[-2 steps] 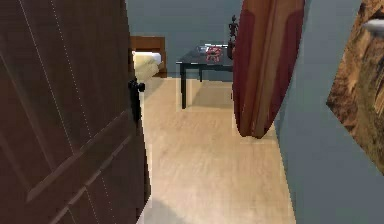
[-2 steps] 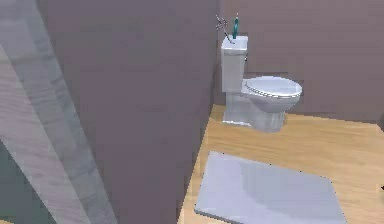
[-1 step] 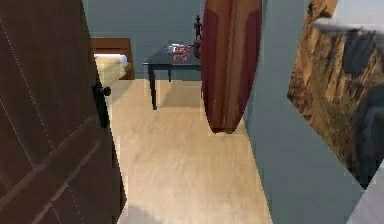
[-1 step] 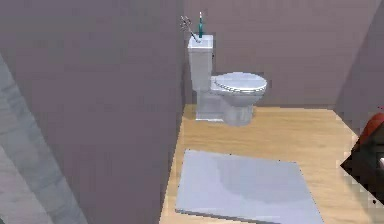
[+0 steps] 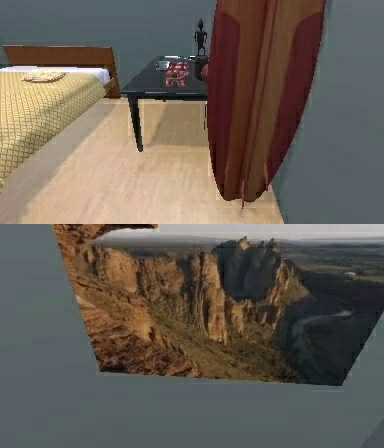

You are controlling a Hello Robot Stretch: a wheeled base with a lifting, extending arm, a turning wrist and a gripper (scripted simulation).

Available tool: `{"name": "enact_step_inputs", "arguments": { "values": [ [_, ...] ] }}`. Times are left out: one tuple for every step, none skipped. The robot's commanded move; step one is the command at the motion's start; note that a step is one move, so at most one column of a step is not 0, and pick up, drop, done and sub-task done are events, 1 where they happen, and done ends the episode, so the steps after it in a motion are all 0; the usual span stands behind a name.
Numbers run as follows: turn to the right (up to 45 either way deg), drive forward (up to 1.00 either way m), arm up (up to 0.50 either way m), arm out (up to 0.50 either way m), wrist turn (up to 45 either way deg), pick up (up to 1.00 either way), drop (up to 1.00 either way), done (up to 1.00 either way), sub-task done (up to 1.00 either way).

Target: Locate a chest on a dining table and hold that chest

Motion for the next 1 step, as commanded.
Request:
{"name": "enact_step_inputs", "arguments": {
  "values": [
    [9.0,0.0,0.0,0.0,0.0,0.0,0.0,0.0,0.0]
  ]
}}
